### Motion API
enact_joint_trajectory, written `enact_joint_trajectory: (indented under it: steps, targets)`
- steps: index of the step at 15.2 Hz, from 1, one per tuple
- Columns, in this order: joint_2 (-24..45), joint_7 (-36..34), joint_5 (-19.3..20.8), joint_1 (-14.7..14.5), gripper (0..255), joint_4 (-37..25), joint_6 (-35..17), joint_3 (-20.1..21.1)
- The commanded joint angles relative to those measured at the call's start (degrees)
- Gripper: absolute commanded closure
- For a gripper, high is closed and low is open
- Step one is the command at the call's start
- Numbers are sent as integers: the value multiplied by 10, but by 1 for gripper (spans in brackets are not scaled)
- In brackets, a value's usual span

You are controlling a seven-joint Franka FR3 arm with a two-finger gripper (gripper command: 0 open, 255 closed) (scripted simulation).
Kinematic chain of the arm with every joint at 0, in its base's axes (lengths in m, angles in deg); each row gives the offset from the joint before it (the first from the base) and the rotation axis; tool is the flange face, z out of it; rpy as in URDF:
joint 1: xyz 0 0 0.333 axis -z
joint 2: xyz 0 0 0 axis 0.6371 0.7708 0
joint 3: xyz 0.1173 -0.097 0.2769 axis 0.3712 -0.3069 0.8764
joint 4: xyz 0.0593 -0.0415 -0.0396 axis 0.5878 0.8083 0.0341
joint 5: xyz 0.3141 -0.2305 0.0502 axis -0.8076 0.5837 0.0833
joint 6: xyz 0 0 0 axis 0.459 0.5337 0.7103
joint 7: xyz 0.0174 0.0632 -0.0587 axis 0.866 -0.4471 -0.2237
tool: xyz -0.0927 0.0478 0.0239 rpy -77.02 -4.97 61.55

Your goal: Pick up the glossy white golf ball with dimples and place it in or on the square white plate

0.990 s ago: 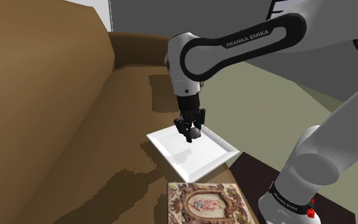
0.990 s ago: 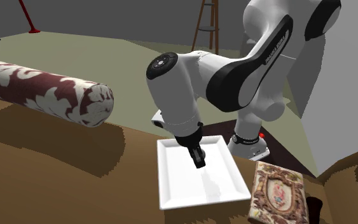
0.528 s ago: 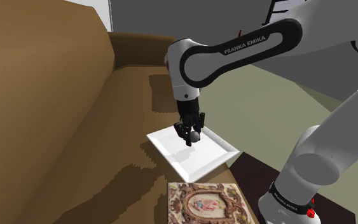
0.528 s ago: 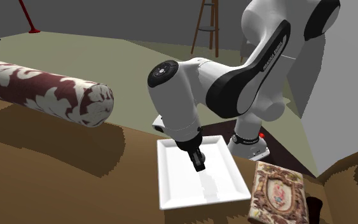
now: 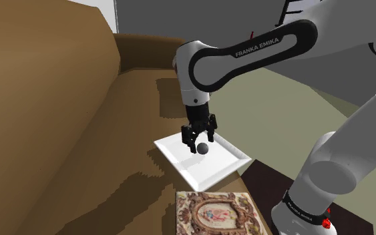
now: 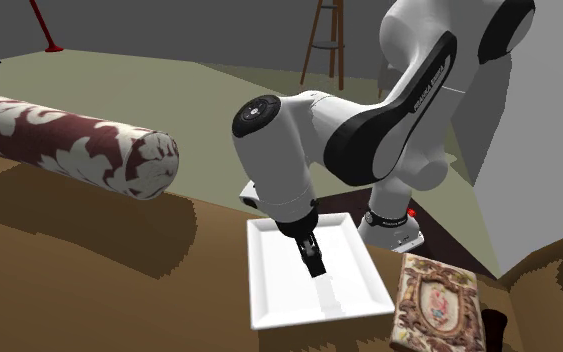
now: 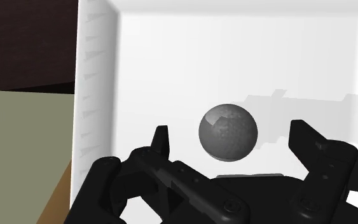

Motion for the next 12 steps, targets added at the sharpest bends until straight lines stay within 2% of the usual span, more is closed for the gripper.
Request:
enact_joint_trajectory:
  steps: [1,4,12]
  targets:
    - [0,-1,2,2,0,-19,19,-2]
    - [6,-4,9,6,0,-76,71,-7]
    - [6,-4,9,6,0,-76,71,-7]
